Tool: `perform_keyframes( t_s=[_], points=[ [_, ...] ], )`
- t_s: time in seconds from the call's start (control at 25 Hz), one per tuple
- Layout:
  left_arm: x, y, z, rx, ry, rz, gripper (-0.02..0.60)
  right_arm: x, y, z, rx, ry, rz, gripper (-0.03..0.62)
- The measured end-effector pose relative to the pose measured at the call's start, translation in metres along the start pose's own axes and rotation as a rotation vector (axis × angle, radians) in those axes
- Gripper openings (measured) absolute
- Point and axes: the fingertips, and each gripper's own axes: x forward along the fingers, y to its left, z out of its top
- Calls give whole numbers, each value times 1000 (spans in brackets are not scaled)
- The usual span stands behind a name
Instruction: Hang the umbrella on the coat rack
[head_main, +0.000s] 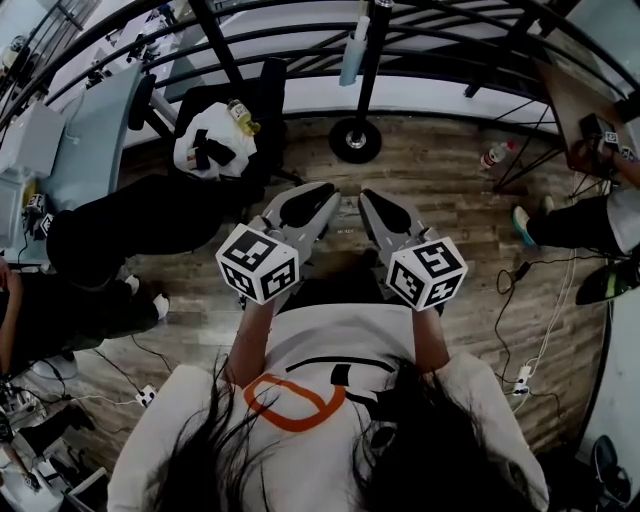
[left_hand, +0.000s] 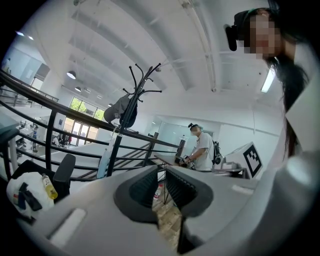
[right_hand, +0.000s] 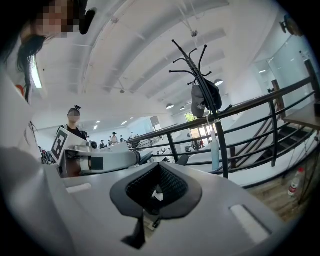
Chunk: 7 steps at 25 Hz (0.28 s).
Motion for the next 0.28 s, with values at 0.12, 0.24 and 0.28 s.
perform_keyframes(
  t_s=[0.12, 0.24, 0.28],
  points=[
    [-2, -1, 0, 1, 0, 6, 41, -2, 1, -1, -4, 4, 1, 8],
    [-9, -1, 0, 1, -12, 24, 41, -2, 5, -4, -18, 16, 17, 8],
    [-11, 0, -1, 1, -17, 32, 41, -1, 7, -5, -24, 21, 24, 8]
  ],
)
